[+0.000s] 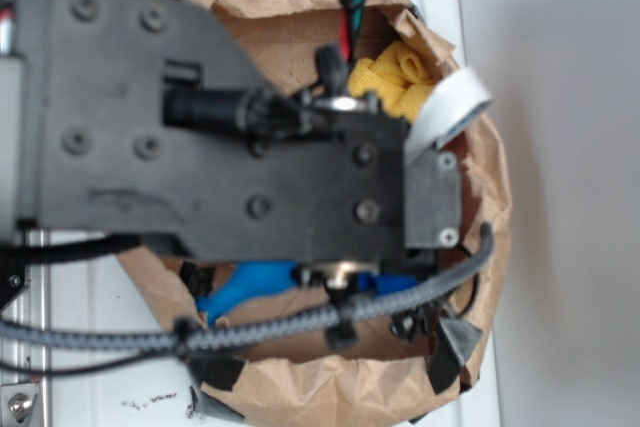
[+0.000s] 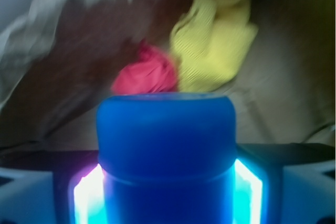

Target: Grab the blue bottle.

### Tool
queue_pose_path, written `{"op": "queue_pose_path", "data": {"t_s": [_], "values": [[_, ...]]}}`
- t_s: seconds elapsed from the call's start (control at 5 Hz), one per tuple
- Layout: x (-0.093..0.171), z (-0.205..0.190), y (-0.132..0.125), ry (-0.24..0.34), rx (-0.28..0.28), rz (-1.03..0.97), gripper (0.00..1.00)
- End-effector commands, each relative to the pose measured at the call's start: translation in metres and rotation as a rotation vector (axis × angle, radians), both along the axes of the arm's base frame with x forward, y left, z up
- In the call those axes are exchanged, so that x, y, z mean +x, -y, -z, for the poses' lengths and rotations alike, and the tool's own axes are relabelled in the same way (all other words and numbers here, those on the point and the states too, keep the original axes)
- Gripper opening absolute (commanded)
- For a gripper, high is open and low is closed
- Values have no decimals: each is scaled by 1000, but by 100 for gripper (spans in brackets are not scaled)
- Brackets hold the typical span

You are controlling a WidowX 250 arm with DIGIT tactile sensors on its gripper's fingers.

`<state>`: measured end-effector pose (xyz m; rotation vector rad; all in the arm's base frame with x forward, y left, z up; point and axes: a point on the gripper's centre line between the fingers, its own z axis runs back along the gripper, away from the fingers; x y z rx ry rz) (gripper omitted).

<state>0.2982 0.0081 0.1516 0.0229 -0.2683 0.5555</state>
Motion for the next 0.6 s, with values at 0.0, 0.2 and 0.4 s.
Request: {"op": "queue_pose_path", "data": {"t_s": [0.0,0.2,0.4], "values": [[1,-48,-18,87,152,189,0],[0,-47,-24,141,138,164,0],[-15,-31,-8,293,284,142,32]]}}
